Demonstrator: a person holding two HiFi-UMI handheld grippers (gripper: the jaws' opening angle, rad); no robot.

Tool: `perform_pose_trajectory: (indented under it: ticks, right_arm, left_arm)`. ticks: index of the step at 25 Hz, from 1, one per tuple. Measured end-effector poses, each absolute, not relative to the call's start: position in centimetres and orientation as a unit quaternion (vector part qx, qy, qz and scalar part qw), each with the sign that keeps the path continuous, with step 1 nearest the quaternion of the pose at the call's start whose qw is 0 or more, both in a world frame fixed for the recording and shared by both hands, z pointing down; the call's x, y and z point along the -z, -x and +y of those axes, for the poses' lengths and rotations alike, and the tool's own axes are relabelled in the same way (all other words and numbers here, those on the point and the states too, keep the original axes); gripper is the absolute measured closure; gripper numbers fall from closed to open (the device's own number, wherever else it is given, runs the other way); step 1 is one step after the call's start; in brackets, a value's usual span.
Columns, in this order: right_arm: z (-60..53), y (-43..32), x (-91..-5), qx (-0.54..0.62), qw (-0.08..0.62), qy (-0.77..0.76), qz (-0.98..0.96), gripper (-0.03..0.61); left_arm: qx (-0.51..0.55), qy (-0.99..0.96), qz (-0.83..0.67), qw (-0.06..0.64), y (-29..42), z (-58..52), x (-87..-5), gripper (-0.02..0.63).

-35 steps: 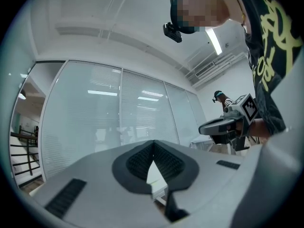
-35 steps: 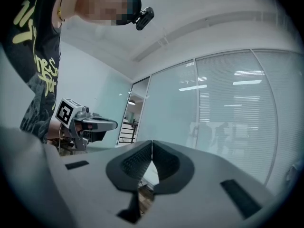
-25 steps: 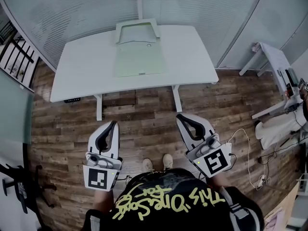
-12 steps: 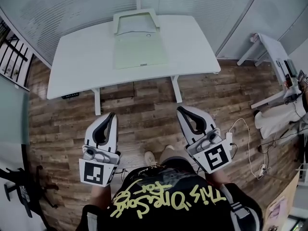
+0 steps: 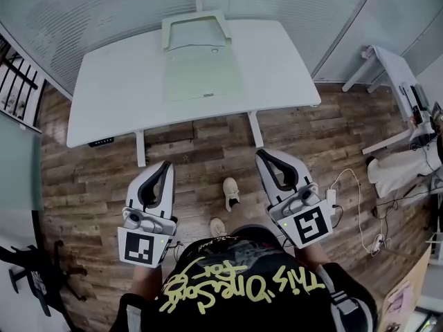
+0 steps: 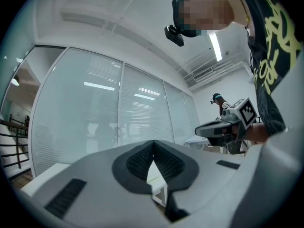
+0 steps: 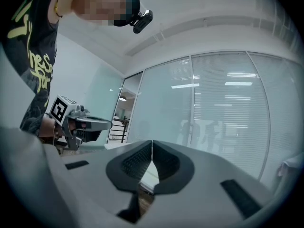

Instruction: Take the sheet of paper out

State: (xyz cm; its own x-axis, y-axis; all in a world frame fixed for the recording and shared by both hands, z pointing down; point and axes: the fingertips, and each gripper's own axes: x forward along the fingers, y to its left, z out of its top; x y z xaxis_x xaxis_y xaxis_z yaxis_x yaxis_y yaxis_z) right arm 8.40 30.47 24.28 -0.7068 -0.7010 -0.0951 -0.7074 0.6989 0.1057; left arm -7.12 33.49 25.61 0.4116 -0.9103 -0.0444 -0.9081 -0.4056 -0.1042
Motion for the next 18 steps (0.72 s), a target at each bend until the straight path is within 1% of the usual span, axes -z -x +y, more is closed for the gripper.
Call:
perform_pose_trajectory:
  ticks: [2,8,12,18]
  right_arm:
    - [29.7,-8.4,-24.5,-0.067,0.022,0.379,0.923,0.569]
    - [25.3,-8.3,-24.9,-0.058,0.031,0.366,0.928,0.569]
    - [22.1,-8.0,-24.5,-0.061,0.038,0.353,0.933,0.569]
    - [17.6,-8.7,-23.5,-0.064,0.046,0.338,0.938,0.569]
  left_arm:
    - [0.011,0.838,0.541,0.076,7.1,32.8,-25.4,0.609]
    - [0.022,0.832,0.548,0.085,7.1,29.0,-25.6,0.609]
    - [0.022,0.826,0.56,0.061,6.6,25.8,-25.7,0.609]
    - [0.016,0.822,0.566,0.065,5.9,21.3,-24.7,0.609]
